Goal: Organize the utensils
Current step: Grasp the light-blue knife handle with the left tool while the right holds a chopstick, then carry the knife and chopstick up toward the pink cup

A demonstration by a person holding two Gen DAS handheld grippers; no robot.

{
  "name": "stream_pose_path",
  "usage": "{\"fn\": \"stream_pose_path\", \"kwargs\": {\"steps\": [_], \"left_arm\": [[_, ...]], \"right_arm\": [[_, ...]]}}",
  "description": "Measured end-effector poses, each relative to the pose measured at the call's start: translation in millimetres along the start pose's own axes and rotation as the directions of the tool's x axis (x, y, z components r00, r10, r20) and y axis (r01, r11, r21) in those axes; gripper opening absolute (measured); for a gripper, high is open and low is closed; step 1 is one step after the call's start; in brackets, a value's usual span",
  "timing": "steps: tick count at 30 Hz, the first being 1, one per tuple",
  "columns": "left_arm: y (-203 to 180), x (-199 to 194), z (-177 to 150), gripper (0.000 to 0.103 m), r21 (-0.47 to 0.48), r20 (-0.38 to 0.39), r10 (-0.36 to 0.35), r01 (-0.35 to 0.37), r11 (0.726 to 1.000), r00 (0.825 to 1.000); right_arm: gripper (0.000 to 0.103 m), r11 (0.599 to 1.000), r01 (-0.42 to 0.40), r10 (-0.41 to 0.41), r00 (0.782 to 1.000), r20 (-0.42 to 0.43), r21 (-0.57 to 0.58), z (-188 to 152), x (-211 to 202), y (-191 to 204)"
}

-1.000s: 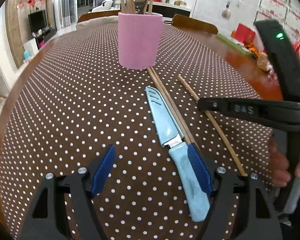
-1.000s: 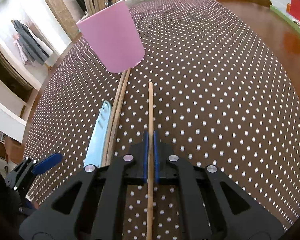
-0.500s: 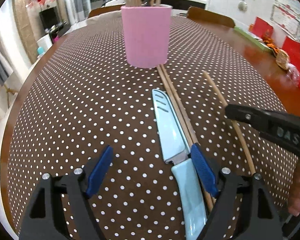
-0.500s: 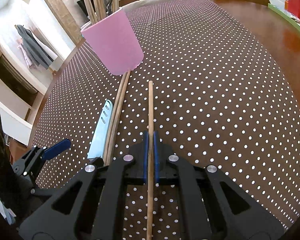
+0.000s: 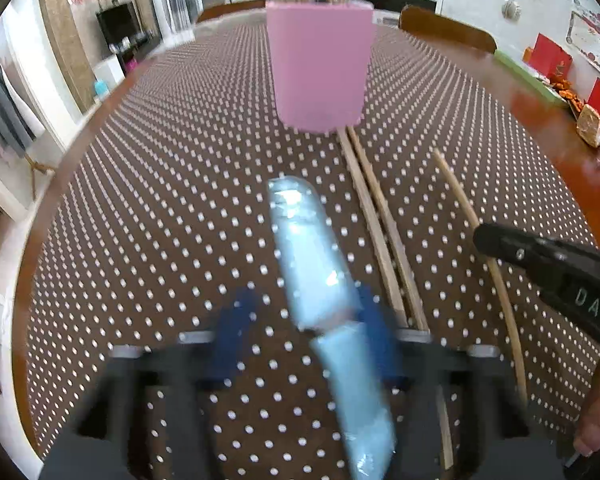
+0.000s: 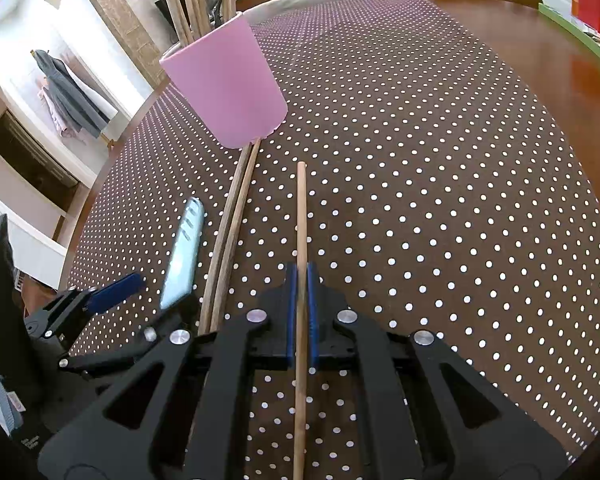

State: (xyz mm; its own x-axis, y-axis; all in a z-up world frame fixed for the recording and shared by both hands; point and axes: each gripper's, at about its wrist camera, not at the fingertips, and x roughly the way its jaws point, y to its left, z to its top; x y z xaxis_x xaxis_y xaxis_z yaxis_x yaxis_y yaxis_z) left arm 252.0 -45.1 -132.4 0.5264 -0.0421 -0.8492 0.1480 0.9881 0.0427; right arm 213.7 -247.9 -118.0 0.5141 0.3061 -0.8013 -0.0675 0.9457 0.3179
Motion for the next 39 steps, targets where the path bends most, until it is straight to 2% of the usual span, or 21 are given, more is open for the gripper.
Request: {"fn": "stream_pose_path", "kwargs": {"steps": [3, 10, 14, 19, 20, 21, 23, 27, 29, 31, 33, 34, 35, 37, 39], "left_arm": [[1, -1, 1, 0.030, -0.017, 0.011, 0.002, -0.002, 1.000, 1.000], [9, -3, 7, 0.030, -0.041, 0.048, -0.043, 0.045, 0.998, 0.998], [14, -15, 19, 0.029, -0.044, 0.120, -0.068, 0.073, 0.996, 0.990], [21, -37, 32, 0.028, -0.060, 0.218, -0.081, 0.096, 0.994, 0.973], [23, -42, 35, 0.005, -0.063, 0.236, -0.093, 0.110, 0.992, 0.967], [24, -45, 36, 0.005, -0.076, 0.244, -0.069, 0.090, 0.993, 0.967], [28, -50, 41, 0.000, -0.080, 0.265, -0.087, 0.112, 0.991, 0.960], [35, -59, 51, 0.000, -0.074, 0.320, -0.061, 0.089, 0.993, 0.945], [39, -56, 58, 0.000, -0.074, 0.306, -0.067, 0.093, 0.993, 0.950], [42, -48, 61, 0.001, -0.045, 0.267, -0.105, 0.121, 0.992, 0.958], [41, -37, 62, 0.002, -0.008, 0.229, -0.127, 0.132, 0.991, 0.965], [39, -33, 59, 0.005, 0.009, 0.220, -0.112, 0.113, 0.994, 0.969], [37, -27, 59, 0.025, 0.027, 0.211, -0.103, 0.100, 0.995, 0.972], [33, -16, 54, 0.054, 0.073, 0.188, -0.119, 0.107, 0.992, 0.975], [29, -4, 51, 0.054, 0.112, 0.152, -0.110, 0.093, 0.989, 0.982]], "right_arm": [[0.005, 1.000, -0.002, 0.002, 1.000, 0.018, -0.015, 3, -2, 5], [0.005, 0.999, -0.007, 0.009, 0.997, 0.080, -0.034, 20, -14, 14], [0.005, 0.999, -0.009, 0.015, 0.992, 0.129, -0.045, 33, -25, 18], [0.005, 0.999, -0.006, 0.016, 0.982, 0.188, -0.052, 50, -41, 21], [0.005, 0.999, -0.006, 0.016, 0.980, 0.198, -0.050, 53, -44, 19], [0.005, 0.999, -0.010, 0.020, 0.977, 0.212, -0.047, 57, -47, 19], [0.005, 0.999, -0.015, 0.025, 0.970, 0.241, -0.043, 64, -55, 20], [0.005, 0.999, -0.014, 0.027, 0.961, 0.275, -0.051, 71, -64, 25], [0.005, 0.998, -0.016, 0.031, 0.960, 0.279, -0.054, 74, -64, 24], [0.005, 0.998, -0.011, 0.027, 0.959, 0.283, -0.059, 77, -64, 25], [0.005, 0.998, -0.005, 0.022, 0.960, 0.277, -0.061, 78, -61, 25], [0.005, 0.998, -0.003, 0.019, 0.962, 0.273, -0.058, 79, -59, 23], [0.005, 0.998, -0.003, 0.018, 0.963, 0.269, -0.056, 79, -58, 23], [0.005, 0.999, 0.000, 0.012, 0.967, 0.256, -0.048, 78, -53, 20], [0.005, 0.999, 0.004, 0.006, 0.972, 0.236, -0.040, 77, -46, 17]]}}
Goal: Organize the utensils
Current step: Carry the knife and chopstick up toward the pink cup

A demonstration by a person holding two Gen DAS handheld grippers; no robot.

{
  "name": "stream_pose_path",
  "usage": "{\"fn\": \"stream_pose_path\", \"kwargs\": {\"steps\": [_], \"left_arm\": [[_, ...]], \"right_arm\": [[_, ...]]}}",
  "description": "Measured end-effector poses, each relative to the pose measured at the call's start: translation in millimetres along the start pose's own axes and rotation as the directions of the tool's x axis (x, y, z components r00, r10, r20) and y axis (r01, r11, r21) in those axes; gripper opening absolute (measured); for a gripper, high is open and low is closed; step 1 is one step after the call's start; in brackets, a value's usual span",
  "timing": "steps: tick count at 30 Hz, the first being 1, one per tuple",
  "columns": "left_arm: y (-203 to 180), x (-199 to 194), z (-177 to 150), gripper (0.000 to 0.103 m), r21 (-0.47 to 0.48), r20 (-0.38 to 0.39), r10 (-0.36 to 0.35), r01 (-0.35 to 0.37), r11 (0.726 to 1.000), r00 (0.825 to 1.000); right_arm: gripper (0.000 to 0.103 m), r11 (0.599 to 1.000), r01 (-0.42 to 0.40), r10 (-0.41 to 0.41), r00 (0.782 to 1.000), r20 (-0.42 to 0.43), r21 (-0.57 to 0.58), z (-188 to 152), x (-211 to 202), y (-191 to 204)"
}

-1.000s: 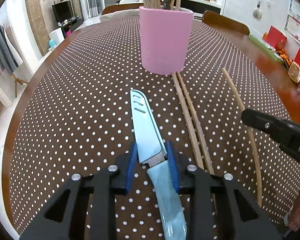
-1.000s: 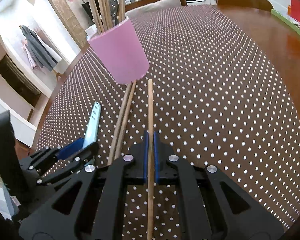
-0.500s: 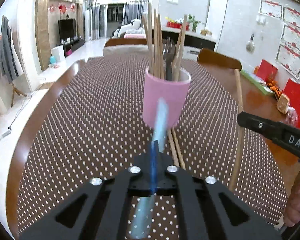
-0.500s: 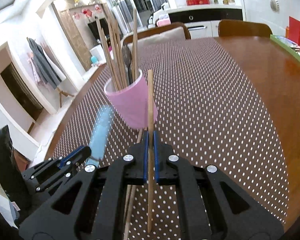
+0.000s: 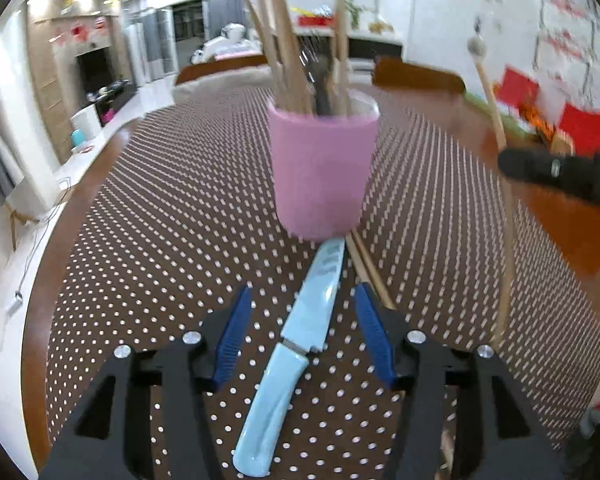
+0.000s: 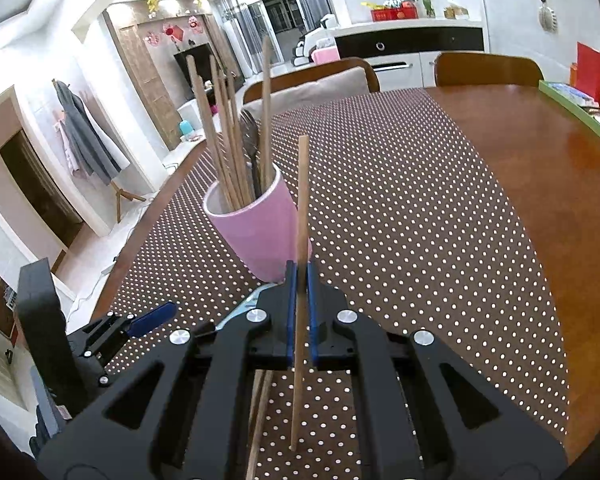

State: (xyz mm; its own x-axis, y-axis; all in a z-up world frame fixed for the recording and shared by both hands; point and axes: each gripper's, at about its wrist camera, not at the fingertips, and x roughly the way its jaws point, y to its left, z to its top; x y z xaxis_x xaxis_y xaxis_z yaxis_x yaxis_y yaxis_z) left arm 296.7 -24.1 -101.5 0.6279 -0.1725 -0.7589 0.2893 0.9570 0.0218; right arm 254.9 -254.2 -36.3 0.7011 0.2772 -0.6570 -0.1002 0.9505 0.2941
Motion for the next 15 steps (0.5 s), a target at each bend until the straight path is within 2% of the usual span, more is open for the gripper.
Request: {"fn": "stream_pose_path", "kwargs": {"steps": [5, 7, 9, 13, 15], "left_arm": [[-4, 34, -8, 0.054, 0.034, -0.095, 0.062, -0.059, 0.998, 0.994], [-1, 39, -9, 0.054, 0.023, -0.095, 0.057, -0.055, 0.998, 0.994], [-1, 38, -7, 0.031, 0.021, -0.107, -0.004, 0.006, 1.000, 0.994], [-5, 39, -6, 0.030, 0.054, -0.094, 0.022, -0.017, 0.998, 0.995], [-6, 38, -5, 0.029, 0.040, -0.096, 0.021, -0.017, 0.999, 0.995]], "right_arm": [[0.005, 1.000, 0.002, -0.001, 1.000, -0.031, 0.016, -5, 11, -5], [0.005, 1.000, 0.002, -0.001, 0.999, -0.033, 0.021, -5, 12, -7], [0.005, 1.000, 0.007, -0.006, 0.999, -0.035, 0.026, -4, 13, -9], [0.005, 1.000, 0.007, -0.006, 0.999, -0.032, 0.025, -3, 13, -9], [0.005, 1.000, 0.003, -0.003, 1.000, -0.027, 0.020, -2, 12, -8]]}}
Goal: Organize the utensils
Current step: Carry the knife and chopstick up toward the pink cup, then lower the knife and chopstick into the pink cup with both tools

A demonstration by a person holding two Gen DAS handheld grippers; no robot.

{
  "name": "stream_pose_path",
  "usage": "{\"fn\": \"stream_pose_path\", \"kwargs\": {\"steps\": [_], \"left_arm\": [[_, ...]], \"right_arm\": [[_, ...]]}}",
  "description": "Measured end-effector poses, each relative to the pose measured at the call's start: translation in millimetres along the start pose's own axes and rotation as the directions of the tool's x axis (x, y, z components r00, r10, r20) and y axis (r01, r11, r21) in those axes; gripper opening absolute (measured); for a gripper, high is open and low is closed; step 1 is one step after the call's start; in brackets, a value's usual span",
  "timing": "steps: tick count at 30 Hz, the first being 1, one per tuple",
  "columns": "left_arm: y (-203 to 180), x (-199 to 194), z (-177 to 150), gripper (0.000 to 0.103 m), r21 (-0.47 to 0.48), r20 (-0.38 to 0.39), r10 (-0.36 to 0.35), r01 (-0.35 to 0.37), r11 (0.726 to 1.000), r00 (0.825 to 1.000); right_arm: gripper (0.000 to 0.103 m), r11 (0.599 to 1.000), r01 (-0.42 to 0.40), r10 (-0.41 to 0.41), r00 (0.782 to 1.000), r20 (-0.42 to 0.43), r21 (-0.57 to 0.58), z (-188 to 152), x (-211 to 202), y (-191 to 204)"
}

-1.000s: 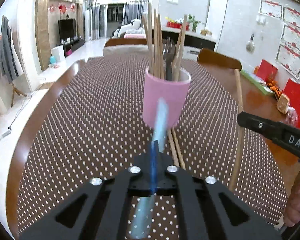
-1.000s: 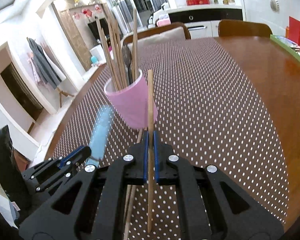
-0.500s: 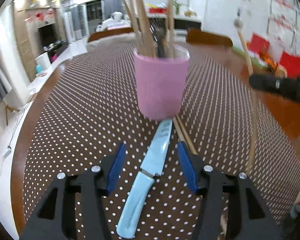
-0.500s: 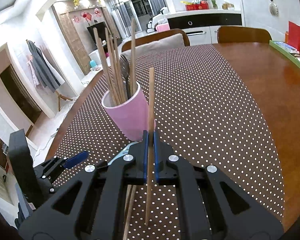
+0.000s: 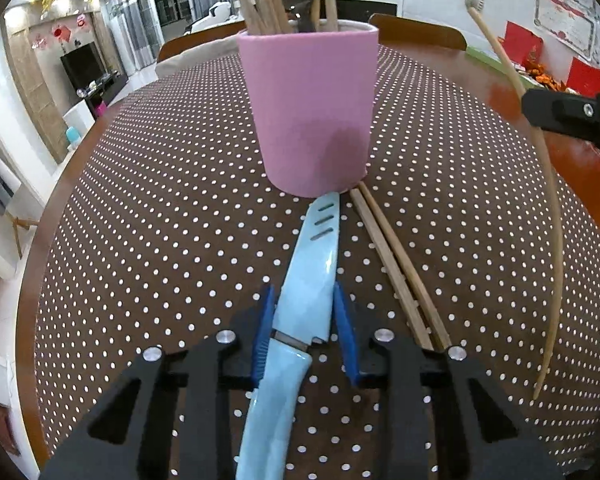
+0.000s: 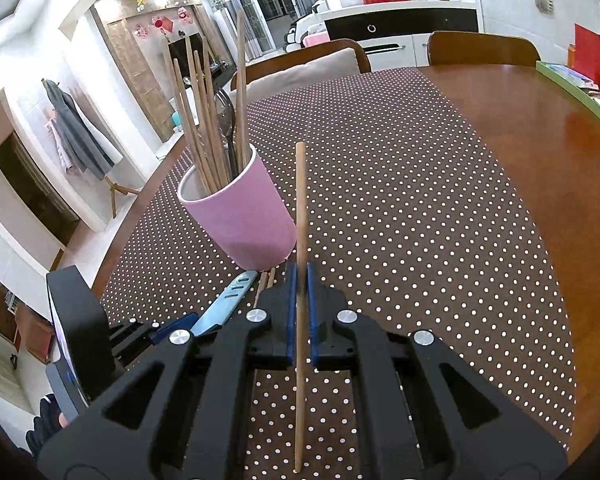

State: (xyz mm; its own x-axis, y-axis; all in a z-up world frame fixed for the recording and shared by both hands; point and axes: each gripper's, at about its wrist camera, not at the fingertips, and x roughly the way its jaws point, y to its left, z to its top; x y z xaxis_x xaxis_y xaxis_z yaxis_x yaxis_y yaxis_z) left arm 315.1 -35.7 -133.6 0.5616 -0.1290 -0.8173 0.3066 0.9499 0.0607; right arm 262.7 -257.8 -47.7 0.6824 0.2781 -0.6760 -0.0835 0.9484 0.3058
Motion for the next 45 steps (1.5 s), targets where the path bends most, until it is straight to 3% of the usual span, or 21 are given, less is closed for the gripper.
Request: {"fn": "stream_pose_path", "kwargs": {"steps": [12, 25, 34, 45], "left_arm": [[3, -35, -6, 0.027, -0.034, 0.055, 0.000, 0.002, 0.999, 0.998], [8, -90, 6, 0.027, -0.086, 0.195, 0.000, 0.017, 0.996, 0.981], [8, -121, 24, 0.027, -0.113, 0.291, 0.004, 0.030, 0.993, 0.957], [11, -154, 77, 0.027, -0.156, 0.436, 0.015, 0.059, 0.986, 0.900]], "right_arm": [[0.005, 1.000, -0.020, 0.021, 1.000, 0.023, -0.019, 9, -8, 6], [0.005, 0.998, -0.045, 0.047, 0.996, 0.079, -0.036, 22, -27, 19], [0.005, 0.998, -0.056, 0.061, 0.989, 0.137, -0.037, 42, -41, 24], [0.005, 0.996, -0.060, 0.078, 0.950, 0.304, -0.068, 93, -59, 46]]}}
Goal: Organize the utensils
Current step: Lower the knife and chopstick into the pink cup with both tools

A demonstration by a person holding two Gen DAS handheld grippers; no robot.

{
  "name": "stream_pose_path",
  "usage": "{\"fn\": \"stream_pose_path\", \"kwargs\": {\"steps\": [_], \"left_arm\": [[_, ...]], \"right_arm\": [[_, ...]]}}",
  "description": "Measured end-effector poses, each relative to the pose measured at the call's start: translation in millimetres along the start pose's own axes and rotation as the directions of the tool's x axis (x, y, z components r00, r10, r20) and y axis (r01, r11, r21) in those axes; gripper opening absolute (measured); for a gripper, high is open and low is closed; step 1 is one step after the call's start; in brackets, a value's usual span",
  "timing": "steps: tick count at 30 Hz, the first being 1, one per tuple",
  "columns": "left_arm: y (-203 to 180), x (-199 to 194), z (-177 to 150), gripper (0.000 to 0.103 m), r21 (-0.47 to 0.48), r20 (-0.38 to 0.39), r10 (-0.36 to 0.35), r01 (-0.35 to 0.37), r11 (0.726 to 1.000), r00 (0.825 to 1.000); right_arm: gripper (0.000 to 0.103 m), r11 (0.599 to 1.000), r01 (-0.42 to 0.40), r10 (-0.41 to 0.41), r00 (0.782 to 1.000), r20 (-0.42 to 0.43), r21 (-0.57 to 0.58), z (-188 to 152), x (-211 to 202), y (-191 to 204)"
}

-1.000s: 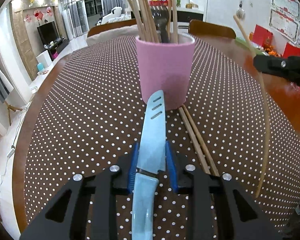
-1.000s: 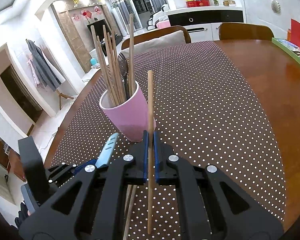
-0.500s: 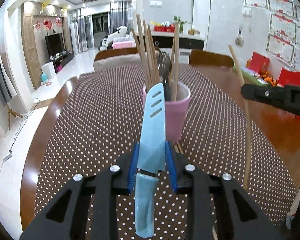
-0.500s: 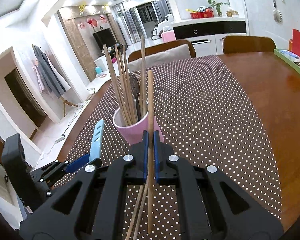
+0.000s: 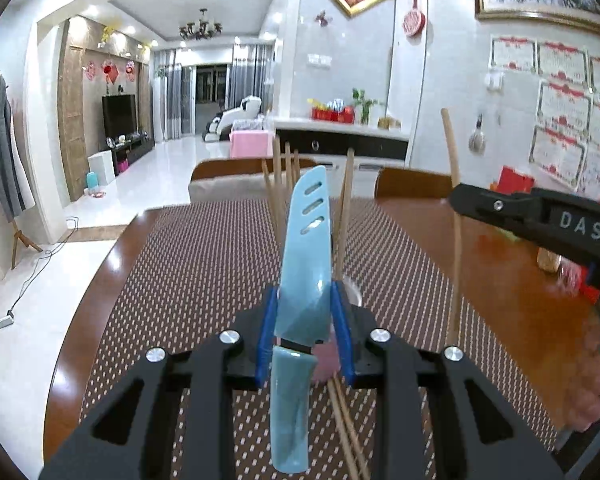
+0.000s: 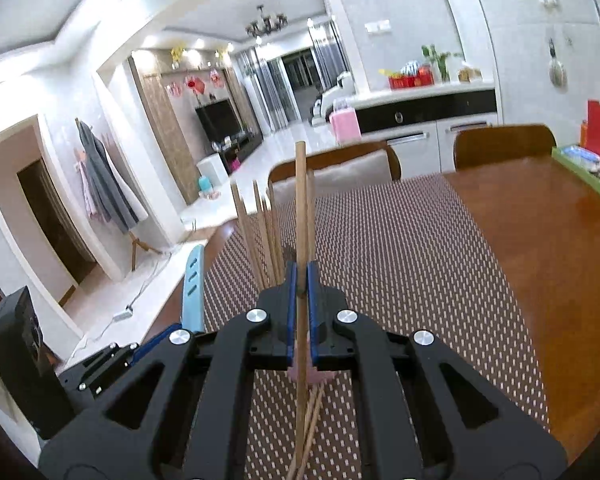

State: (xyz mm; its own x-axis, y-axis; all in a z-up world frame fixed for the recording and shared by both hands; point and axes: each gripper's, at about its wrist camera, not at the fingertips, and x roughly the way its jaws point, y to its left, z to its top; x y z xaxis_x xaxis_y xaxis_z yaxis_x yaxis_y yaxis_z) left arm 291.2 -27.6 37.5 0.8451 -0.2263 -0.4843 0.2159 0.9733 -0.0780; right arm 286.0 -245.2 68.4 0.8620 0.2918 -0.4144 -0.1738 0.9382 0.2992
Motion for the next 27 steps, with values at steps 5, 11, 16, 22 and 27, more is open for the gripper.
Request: {"fn": "stream_pose_path", "kwargs": {"steps": [5, 11, 16, 22, 27], "left_arm": [[-3, 10, 24, 0.027, -0.025, 0.075, 0.000, 0.001, 1.000, 0.997], [-4, 35, 42, 0.027, -0.059, 0.142, 0.011, -0.003, 0.998, 0.990], [-5, 59, 49, 0.027, -0.067, 0.176, 0.018, -0.006, 0.998, 0.984], [-3, 83, 53, 0.027, -0.058, 0.193, 0.009, 0.002, 0.998, 0.981], [4, 99, 41, 0.027, -0.057, 0.149, 0.013, -0.005, 0.998, 0.989]], "right_arm": [[0.005, 1.000, 0.005, -0.003, 0.997, 0.077, -0.025, 24, 10, 5], [0.005, 0.999, -0.001, 0.006, 0.988, 0.153, -0.035, 40, 31, 2], [0.005, 0.999, -0.035, 0.038, 0.983, 0.182, -0.022, 43, 54, -6], [0.006, 0.998, -0.058, 0.061, 0.986, 0.155, -0.019, 42, 87, -16], [0.006, 0.996, -0.081, 0.084, 0.991, 0.102, -0.030, 28, 103, -21]]}}
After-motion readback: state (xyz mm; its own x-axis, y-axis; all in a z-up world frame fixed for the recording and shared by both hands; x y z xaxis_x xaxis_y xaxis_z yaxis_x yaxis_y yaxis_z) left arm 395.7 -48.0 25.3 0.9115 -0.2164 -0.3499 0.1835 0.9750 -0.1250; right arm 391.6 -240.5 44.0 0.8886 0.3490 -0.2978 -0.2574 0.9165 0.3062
